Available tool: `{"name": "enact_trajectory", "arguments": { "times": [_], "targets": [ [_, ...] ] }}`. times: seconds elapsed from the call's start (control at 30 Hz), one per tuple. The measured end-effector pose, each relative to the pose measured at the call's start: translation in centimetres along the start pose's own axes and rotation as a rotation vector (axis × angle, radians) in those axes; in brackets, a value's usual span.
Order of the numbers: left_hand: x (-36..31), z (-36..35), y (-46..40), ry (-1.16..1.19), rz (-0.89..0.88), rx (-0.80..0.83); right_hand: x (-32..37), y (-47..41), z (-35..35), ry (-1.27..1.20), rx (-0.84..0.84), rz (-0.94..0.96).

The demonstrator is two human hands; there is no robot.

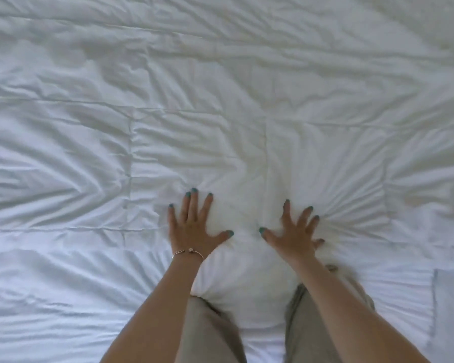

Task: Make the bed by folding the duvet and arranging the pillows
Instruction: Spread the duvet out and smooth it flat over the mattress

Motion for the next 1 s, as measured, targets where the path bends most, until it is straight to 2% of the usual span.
{"name": "enact_trajectory", "arguments": {
  "times": [0.23, 0.6, 0.73, 0.83, 1.0],
  "targets": [
    [0.2, -1.4, -1.9, -0.017, -0.104, -0.025, 0.7, -3.1, -0.8, 0.081, -0.006, -0.146],
    [0.1, -2.4, -2.6, 0.045, -0.137, -0.126, 0.0, -3.5, -0.6, 0.061, 0.083, -0.109],
    [-0.2, -2.5, -1.8, 0.146, -0.155, -0.161, -0.3, -4.0, -0.8, 0.044, 0.129, -0.089],
    [-0.6, -2.3, -0.6, 0.219, -0.157, -0.211, -0.7, -4.6, -1.0, 0.041, 0.138, -0.081],
    [-1.0, -2.5, -1.1, 0.208, -0.154, -0.26, -1.0, -5.4, -0.9, 0.022, 0.106, -0.088]
  ]
}}
Point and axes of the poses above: each hand's wrist, its own y-axis away from the middle knuckle, its own z-axis out of the back of the hand, x = y × z, the point moved 10 cm from there along -y, towards the middle knuckle, and after that the axes turned 6 degrees about z, right-handed, at the moved point
